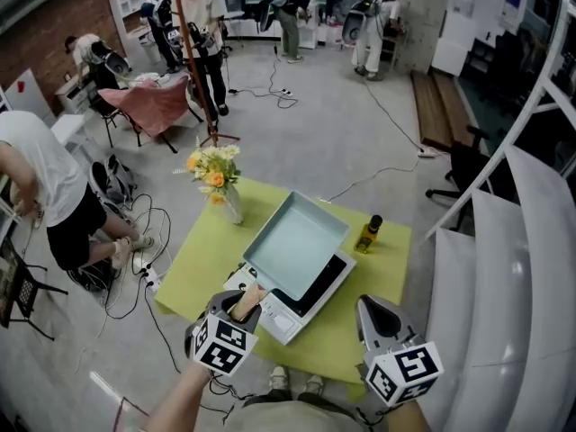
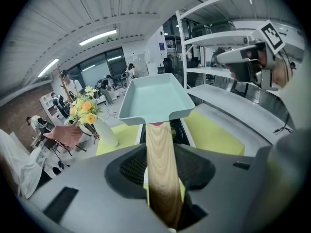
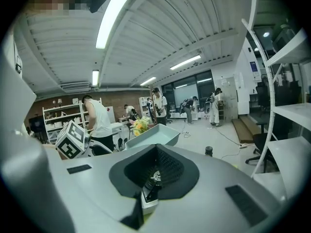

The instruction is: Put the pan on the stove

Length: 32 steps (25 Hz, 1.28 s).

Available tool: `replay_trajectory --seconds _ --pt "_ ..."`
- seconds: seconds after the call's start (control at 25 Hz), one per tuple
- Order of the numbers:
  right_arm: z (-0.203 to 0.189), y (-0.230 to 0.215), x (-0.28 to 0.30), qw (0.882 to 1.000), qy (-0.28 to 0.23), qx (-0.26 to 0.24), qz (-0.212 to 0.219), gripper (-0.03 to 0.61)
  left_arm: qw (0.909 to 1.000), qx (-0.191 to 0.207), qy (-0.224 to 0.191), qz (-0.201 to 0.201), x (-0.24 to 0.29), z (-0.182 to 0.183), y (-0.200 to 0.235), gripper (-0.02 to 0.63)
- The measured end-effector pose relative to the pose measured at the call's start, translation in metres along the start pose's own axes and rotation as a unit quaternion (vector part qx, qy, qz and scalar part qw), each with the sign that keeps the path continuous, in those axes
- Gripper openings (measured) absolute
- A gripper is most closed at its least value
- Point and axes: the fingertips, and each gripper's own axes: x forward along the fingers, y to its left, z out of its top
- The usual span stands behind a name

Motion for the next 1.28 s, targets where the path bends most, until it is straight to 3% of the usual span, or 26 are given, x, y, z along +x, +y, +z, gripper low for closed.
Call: replay_trajectory --seconds 0.8,1.28 --pt "-0.053 -0.013 0.031 0.998 0.056 0.017 0.020 0.006 0.9973 -0.027 0.063 -0.026 0.080 -0.044 -0.022 0.156" --pt "-0.083 -0.023 0.041 0.995 0.092 0.025 0.014 0.006 0.9949 0.002 0.098 -0.022 0.102 -0.066 -0.028 0.158"
